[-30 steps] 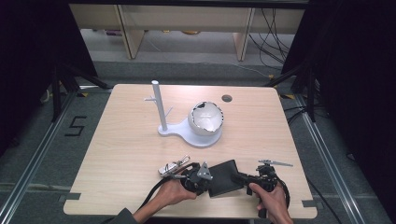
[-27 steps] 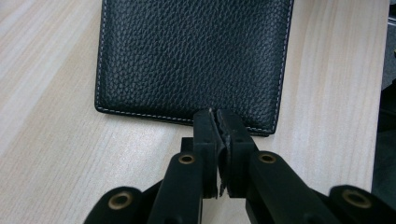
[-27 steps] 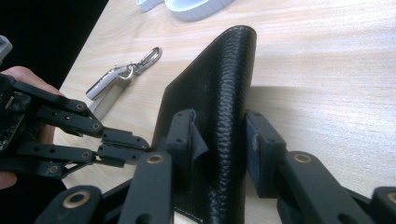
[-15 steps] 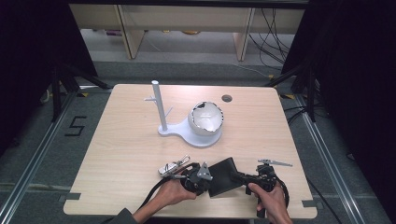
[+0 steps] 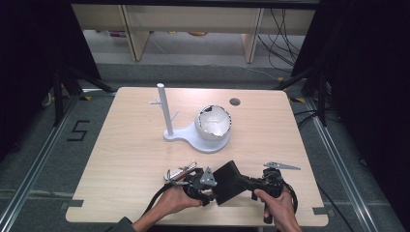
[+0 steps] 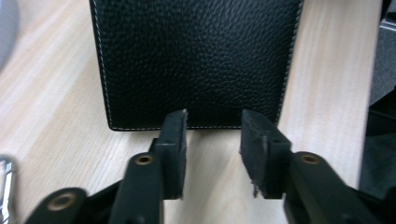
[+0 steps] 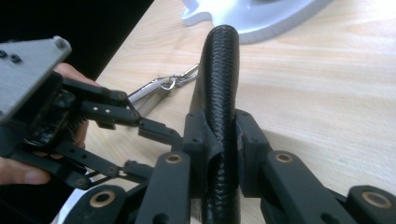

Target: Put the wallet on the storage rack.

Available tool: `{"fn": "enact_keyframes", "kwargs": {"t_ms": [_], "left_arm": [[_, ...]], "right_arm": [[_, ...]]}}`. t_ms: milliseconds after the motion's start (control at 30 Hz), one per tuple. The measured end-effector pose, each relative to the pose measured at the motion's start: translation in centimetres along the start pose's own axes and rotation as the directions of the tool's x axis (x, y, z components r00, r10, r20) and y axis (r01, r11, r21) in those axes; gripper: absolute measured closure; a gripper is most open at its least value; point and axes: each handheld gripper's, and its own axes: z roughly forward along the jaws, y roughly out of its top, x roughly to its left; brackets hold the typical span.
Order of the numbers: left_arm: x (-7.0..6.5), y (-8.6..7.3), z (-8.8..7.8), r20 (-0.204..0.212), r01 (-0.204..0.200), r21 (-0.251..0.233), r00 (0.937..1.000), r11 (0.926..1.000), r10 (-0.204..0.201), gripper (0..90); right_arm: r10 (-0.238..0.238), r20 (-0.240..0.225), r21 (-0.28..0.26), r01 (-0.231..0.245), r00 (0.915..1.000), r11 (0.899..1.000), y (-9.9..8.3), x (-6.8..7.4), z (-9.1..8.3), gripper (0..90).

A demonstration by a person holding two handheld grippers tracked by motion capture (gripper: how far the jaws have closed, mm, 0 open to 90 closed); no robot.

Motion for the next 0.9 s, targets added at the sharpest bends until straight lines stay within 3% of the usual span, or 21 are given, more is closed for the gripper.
{"fn": "enact_keyframes", "kwargs": {"t_ms": [67, 100, 167, 200, 233, 267, 300, 400, 433, 467, 500, 633, 700, 733, 833, 867, 900], "left_arm": [[-0.1, -0.1, -0.5, -0.001, 0.001, -0.004, 1.0, 1.0, -0.001, 50.1], [-0.1, -0.4, -1.7, -0.016, 0.009, -0.008, 0.9998, 0.9999, -0.009, 47.1], [-0.1, -0.7, -2.3, -0.016, 0.019, -0.018, 0.9997, 0.9997, -0.019, 45.5], [-0.1, -0.9, -3.0, -0.024, 0.015, -0.015, 0.9996, 0.9998, -0.015, 44.2], [-0.2, -1.1, -3.5, -0.029, 0.03, -0.028, 0.9991, 0.9992, -0.031, 43.1], [-0.1, -1.4, -4.2, -0.034, 0.01, -0.014, 0.9994, 0.9999, -0.01, 43.1], [-0.2, -2.0, -5.1, -0.057, 0.064, -0.054, 0.9961, 0.9964, -0.067, 40.7], [-0.1, -2.9, -6.4, -0.075, 0.073, -0.054, 0.9942, 0.9959, -0.077, 37.8], [0.0, -3.4, -6.8, -0.081, 0.082, -0.058, 0.9929, 0.9949, -0.087, 36.8], [0.0, -3.7, -7.1, -0.082, 0.088, -0.058, 0.9923, 0.9944, -0.092, 36.0], [0.0, -4.3, -7.6, -0.086, 0.091, -0.047, 0.9918, 0.9948, -0.094, 35.7], [0.1, -5.6, -8.4, -0.096, 0.106, -0.037, 0.9893, 0.9937, -0.109, 34.3], [0.2, -6.4, -8.8, -0.105, 0.108, -0.026, 0.9883, 0.9939, -0.11, 33.2], [0.2, -6.8, -8.9, -0.108, 0.124, -0.041, 0.986, 0.9915, -0.127, 32.5], [0.4, -7.7, -9.4, -0.113, 0.151, -0.049, 0.9814, 0.9874, -0.155, 32.1], [0.5, -8.0, -9.6, -0.115, 0.164, -0.052, 0.9789, 0.9851, -0.169, 32.0], [0.6, -8.3, -9.7, -0.117, 0.161, -0.054, 0.9791, 0.9855, -0.166, 32.0]], "right_arm": [[-0.008, 0.002, 0.002, 0.008, 1.0, 1.0, 0.1, 0.1, -0.1, 77.8], [-0.031, 0.0, -0.007, 0.031, 0.9995, 0.999, 0.4, 0.2, -0.2, 77.9], [-0.033, -0.001, -0.012, 0.033, 0.9995, 0.999, 0.5, 0.3, -0.3, 78.0], [-0.004, -0.005, -0.007, 0.003, 1.0, 1.0, 0.8, 1.0, -0.7, 78.0], [-0.021, -0.011, -0.02, 0.021, 0.9997, 1.0, 1.0, 1.0, -0.8, 78.0], [-0.021, -0.011, -0.02, 0.021, 0.9997, 1.0, 1.0, 1.0, -0.8, 78.0], [-0.059, -0.014, -0.033, 0.058, 0.9982, 0.998, 1.5, 1.1, -1.1, 78.0], [-0.098, -0.01, -0.057, 0.097, 0.9952, 0.994, 2.4, 1.3, -1.4, 78.0], [-0.064, -0.005, -0.048, 0.064, 0.9979, 0.997, 2.6, 1.7, -1.5, 78.0], [-0.062, -0.015, -0.047, 0.062, 0.9979, 0.997, 3.0, 1.8, -1.6, 78.0], [-0.088, -0.001, -0.053, 0.088, 0.9961, 0.995, 3.3, 1.7, -1.5, 78.0], [-0.078, -0.011, -0.057, 0.078, 0.9969, 0.995, 4.3, 1.8, -1.7, 78.0], [-0.1, 0.009, -0.063, 0.1, 0.995, 0.993, 5.1, 1.4, -1.7, 78.0], [-0.067, 0.006, -0.063, 0.067, 0.9977, 0.996, 5.6, 1.5, -1.7, 78.0], [-0.067, 0.011, -0.056, 0.067, 0.9977, 0.996, 6.3, 1.4, -1.8, 78.0], [-0.122, 0.029, -0.069, 0.123, 0.9921, 0.99, 6.5, 1.0, -1.6, 78.0], [-0.107, 0.023, -0.063, 0.108, 0.994, 0.992, 6.9, 1.1, -1.7, 78.0]]}}
